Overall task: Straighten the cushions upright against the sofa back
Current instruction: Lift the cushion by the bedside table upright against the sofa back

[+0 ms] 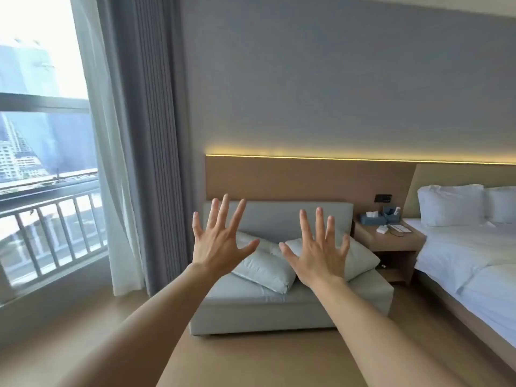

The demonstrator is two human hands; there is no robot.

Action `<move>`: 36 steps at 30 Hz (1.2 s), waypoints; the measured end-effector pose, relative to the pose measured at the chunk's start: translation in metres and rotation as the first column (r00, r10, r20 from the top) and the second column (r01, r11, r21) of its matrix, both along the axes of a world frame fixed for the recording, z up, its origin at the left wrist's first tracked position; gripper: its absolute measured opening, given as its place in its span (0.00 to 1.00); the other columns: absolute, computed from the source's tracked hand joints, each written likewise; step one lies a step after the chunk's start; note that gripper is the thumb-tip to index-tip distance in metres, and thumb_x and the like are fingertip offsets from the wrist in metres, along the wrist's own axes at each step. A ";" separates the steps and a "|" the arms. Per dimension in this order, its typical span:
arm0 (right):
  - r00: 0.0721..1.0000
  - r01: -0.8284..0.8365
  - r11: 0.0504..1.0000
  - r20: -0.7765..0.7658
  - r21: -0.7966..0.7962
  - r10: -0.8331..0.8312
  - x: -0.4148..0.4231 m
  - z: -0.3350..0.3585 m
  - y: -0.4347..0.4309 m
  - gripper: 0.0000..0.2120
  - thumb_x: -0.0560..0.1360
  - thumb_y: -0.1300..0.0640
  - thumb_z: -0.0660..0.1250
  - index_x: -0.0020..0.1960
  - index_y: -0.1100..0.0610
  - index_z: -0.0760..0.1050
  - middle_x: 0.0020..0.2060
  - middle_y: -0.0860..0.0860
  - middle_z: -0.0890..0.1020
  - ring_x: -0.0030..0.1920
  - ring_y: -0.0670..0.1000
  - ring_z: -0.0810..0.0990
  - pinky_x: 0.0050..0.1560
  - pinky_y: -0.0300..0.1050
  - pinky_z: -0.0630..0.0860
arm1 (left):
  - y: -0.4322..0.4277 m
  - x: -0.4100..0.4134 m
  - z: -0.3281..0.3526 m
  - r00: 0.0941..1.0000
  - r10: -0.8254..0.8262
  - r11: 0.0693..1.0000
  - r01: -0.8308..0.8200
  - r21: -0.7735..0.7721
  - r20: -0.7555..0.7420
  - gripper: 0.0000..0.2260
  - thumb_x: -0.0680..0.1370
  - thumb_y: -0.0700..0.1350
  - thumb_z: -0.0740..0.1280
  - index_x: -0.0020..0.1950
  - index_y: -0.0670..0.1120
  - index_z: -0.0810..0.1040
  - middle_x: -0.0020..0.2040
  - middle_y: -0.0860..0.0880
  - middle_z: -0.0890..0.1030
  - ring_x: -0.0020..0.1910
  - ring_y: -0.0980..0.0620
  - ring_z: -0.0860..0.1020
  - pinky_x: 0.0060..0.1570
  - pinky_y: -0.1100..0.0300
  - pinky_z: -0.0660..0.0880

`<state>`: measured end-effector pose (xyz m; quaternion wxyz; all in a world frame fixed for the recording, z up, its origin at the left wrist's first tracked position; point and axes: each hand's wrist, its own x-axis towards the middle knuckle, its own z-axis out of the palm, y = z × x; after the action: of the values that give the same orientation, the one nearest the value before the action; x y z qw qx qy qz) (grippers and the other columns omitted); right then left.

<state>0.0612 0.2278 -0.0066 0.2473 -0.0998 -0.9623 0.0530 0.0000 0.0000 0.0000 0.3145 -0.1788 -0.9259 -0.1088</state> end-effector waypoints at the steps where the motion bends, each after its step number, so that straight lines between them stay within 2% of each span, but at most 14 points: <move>1: 0.999 0.011 1.000 0.049 0.002 -0.011 -0.012 -0.010 0.006 0.43 0.76 0.24 0.45 0.82 0.41 0.32 0.83 0.51 0.34 0.83 0.59 0.38 0.76 0.73 0.47 | 0.007 -0.012 -0.011 0.999 0.004 1.000 -0.003 -0.014 0.050 0.43 0.76 0.77 0.52 0.83 0.61 0.38 0.86 0.48 0.42 0.84 0.45 0.41 0.77 0.29 0.44; 9: 0.993 0.035 0.999 0.113 -0.023 -0.032 -0.184 -0.080 0.087 0.42 0.76 0.24 0.44 0.81 0.40 0.31 0.82 0.50 0.31 0.83 0.59 0.36 0.76 0.72 0.47 | 0.074 -0.177 -0.083 0.991 0.028 0.999 -0.024 -0.029 0.133 0.42 0.75 0.77 0.52 0.83 0.63 0.38 0.86 0.49 0.42 0.83 0.45 0.40 0.77 0.30 0.43; 14: 0.988 0.027 0.999 0.152 -0.039 -0.021 -0.300 -0.075 0.131 0.43 0.76 0.25 0.47 0.82 0.40 0.34 0.83 0.50 0.33 0.83 0.58 0.37 0.76 0.71 0.46 | 0.111 -0.282 -0.087 0.984 0.046 0.999 -0.043 -0.022 0.175 0.42 0.75 0.77 0.52 0.83 0.62 0.40 0.86 0.49 0.43 0.84 0.45 0.41 0.76 0.29 0.44; 17: 0.984 0.016 1.000 0.178 -0.026 -0.011 -0.362 -0.071 0.149 0.43 0.76 0.24 0.47 0.82 0.40 0.32 0.82 0.50 0.31 0.83 0.58 0.37 0.76 0.71 0.46 | 0.126 -0.341 -0.084 0.979 0.064 0.998 -0.061 -0.021 0.194 0.42 0.75 0.77 0.51 0.83 0.63 0.37 0.86 0.49 0.42 0.84 0.45 0.40 0.77 0.30 0.43; 22: 0.977 -0.013 1.000 0.213 -0.013 0.015 -0.459 -0.082 0.163 0.43 0.76 0.24 0.47 0.82 0.40 0.32 0.82 0.50 0.31 0.83 0.58 0.37 0.77 0.71 0.46 | 0.142 -0.436 -0.093 0.975 0.074 0.997 -0.074 -0.007 0.211 0.43 0.75 0.77 0.52 0.83 0.63 0.38 0.86 0.49 0.42 0.84 0.45 0.41 0.77 0.30 0.43; 29: 0.965 -0.022 1.000 0.263 -0.005 0.022 -0.608 -0.133 0.171 0.44 0.75 0.24 0.46 0.82 0.40 0.33 0.83 0.50 0.32 0.83 0.58 0.39 0.77 0.72 0.45 | 0.153 -0.585 -0.145 0.955 0.063 0.998 -0.057 -0.030 0.291 0.43 0.76 0.77 0.52 0.82 0.63 0.35 0.85 0.49 0.39 0.83 0.45 0.38 0.77 0.32 0.40; 36: 0.944 0.009 1.000 0.331 -0.011 -0.005 -0.752 -0.170 0.170 0.43 0.76 0.24 0.48 0.83 0.40 0.36 0.83 0.51 0.35 0.83 0.58 0.42 0.77 0.70 0.47 | 0.146 -0.734 -0.190 0.932 0.027 0.999 -0.013 -0.040 0.362 0.43 0.75 0.77 0.52 0.83 0.62 0.39 0.86 0.49 0.43 0.84 0.45 0.41 0.77 0.31 0.43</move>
<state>-0.6911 0.3976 -0.1765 0.0820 -0.1124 -0.9894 0.0406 -0.7340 0.1462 -0.1896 0.1359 -0.1520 -0.9717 -0.1196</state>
